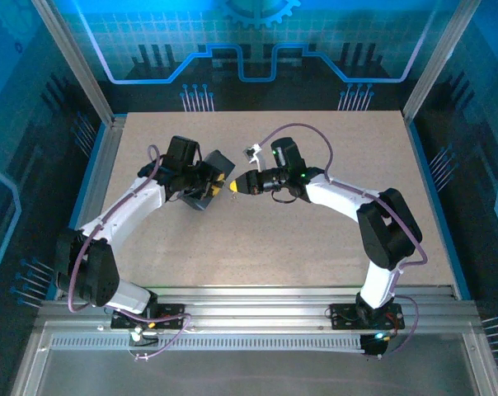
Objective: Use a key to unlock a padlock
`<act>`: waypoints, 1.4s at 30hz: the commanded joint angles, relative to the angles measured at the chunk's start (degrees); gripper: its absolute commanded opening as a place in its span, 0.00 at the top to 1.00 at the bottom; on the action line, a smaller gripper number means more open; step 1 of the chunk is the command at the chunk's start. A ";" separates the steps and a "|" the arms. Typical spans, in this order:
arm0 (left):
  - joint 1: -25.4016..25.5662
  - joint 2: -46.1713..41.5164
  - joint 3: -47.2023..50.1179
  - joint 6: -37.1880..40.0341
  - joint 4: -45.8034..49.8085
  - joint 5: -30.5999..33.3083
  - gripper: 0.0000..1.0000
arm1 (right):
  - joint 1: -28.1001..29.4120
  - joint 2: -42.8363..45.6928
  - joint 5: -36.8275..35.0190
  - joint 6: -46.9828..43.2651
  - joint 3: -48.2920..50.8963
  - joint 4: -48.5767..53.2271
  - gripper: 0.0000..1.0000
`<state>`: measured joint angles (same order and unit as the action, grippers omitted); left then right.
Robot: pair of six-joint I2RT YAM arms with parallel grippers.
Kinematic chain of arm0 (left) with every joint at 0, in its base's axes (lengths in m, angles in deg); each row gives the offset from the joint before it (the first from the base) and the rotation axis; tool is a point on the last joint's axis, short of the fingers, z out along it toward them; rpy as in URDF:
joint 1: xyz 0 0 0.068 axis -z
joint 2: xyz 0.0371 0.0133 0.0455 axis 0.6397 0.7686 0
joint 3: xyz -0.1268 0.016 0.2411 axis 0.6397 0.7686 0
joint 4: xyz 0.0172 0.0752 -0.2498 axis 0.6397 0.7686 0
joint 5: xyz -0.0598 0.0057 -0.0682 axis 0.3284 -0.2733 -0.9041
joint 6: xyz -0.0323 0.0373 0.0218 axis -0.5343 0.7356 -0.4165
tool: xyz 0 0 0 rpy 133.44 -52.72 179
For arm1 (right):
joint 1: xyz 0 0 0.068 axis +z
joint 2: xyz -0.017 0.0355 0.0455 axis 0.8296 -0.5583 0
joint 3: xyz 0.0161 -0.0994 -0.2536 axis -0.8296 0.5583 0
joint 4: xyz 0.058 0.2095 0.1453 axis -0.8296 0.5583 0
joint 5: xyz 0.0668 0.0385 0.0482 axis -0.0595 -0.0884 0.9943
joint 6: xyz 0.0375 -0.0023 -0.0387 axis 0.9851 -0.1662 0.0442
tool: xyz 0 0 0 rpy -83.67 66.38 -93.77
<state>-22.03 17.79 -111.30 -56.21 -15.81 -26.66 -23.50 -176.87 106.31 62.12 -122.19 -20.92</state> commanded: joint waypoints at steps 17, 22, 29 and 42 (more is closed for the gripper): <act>0.02 -2.38 -1.54 1.68 -0.31 -0.84 1.00 | 0.07 1.72 0.61 0.43 0.50 -3.17 1.00; 0.01 -2.34 -1.24 1.43 -0.50 -0.66 1.00 | 0.05 2.39 0.53 0.01 0.60 -2.66 1.00; 0.10 -2.23 -1.37 1.13 -0.75 -1.03 1.00 | 0.14 1.69 0.23 0.43 0.47 -3.52 1.00; 0.10 -2.25 -2.24 1.31 -0.46 -1.29 1.00 | 0.66 -0.44 0.42 0.64 -1.92 -3.64 1.00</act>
<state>-22.03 17.79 -111.30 -56.23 -15.81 -26.88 -23.46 -176.62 106.26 62.36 -122.04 -22.84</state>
